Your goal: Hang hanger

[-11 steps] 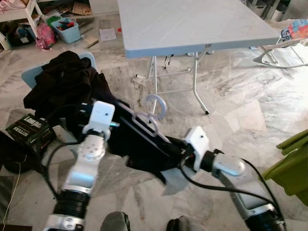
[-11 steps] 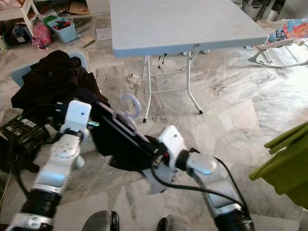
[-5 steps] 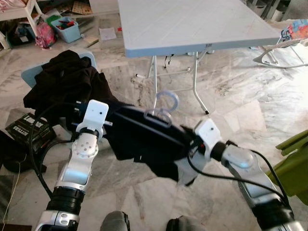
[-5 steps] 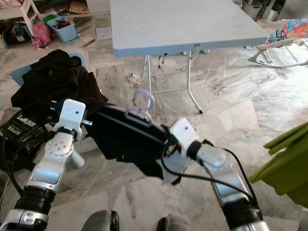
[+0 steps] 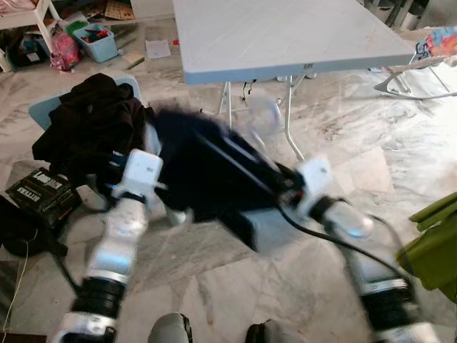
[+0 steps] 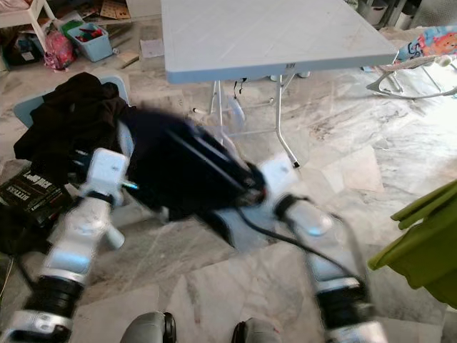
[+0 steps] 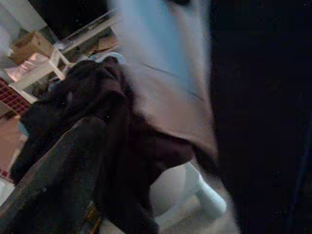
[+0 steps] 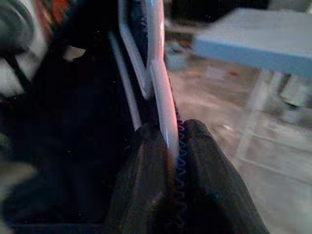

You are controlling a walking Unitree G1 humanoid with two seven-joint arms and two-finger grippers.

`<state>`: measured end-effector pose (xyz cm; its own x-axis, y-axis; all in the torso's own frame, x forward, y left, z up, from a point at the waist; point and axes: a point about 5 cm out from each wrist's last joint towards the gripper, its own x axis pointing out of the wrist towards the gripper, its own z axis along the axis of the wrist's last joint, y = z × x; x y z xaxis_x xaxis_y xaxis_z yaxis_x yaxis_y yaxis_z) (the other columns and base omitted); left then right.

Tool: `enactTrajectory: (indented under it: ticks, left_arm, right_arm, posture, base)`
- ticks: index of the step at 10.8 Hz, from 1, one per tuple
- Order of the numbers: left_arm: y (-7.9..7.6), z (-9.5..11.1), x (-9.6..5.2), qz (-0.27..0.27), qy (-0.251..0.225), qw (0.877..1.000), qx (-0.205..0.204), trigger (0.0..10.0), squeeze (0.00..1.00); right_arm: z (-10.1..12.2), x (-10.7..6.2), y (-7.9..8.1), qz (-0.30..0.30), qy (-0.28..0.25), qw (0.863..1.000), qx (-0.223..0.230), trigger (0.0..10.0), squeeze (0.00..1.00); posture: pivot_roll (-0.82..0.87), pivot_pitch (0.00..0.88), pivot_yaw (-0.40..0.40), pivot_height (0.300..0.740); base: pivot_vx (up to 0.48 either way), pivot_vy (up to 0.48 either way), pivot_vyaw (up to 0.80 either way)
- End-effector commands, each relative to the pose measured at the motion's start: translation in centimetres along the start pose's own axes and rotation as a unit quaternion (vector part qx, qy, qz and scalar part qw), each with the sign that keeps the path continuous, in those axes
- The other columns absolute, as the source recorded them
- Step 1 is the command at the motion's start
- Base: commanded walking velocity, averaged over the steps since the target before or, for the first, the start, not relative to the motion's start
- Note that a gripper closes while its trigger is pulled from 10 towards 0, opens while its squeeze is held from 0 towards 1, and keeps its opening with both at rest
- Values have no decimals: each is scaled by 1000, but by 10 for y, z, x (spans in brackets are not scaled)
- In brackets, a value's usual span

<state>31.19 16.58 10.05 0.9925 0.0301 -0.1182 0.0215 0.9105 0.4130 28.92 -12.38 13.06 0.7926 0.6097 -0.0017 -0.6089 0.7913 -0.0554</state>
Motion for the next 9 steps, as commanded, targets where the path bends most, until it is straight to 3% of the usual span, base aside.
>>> enactTrajectory:
  ticks: [1, 2, 6, 7, 8, 9]
  left_arm:
    - [0, -14, -3, 0, 31, 999, 6, 10000, 0]
    - [2, -14, -3, 4, 30, 1000, 5, 10000, 0]
    - [19, -3, 3, 43, 1, 999, -6, 10000, 0]
    - [35, -5, 4, 82, 0, 997, 4, 4706, 0]
    - [54, -12, 6, 123, 16, 992, 8, 5686, 0]
    - [68, -12, 7, 150, 15, 989, 14, 8706, 0]
  right_arm:
    - [24, 0, 4, 4, -60, 998, 18, 10000, 0]
    - [23, -3, 18, 43, -55, 998, 12, 10000, 0]
    - [13, -9, 23, 65, -16, 998, 6, 10000, 0]
    - [3, -15, 23, 76, 6, 997, -10, 10000, 0]
    - [-7, -23, 21, 84, 30, 996, -16, 10000, 0]
    - [-14, -30, 19, 92, 47, 994, -28, 10000, 0]
  posture:
    - [-35, 95, -21, 740]
    - [-41, 95, -20, 740]
    - [-46, 93, -24, 740]
    - [-40, 90, -27, 740]
    - [-38, 89, -26, 740]
    - [-39, 88, -25, 740]
  base:
    - [0, 0, 0]
    - [0, 0, 0]
    - [0, 0, 0]
    - [0, 0, 0]
    - [0, 0, 0]
    - [0, 0, 0]
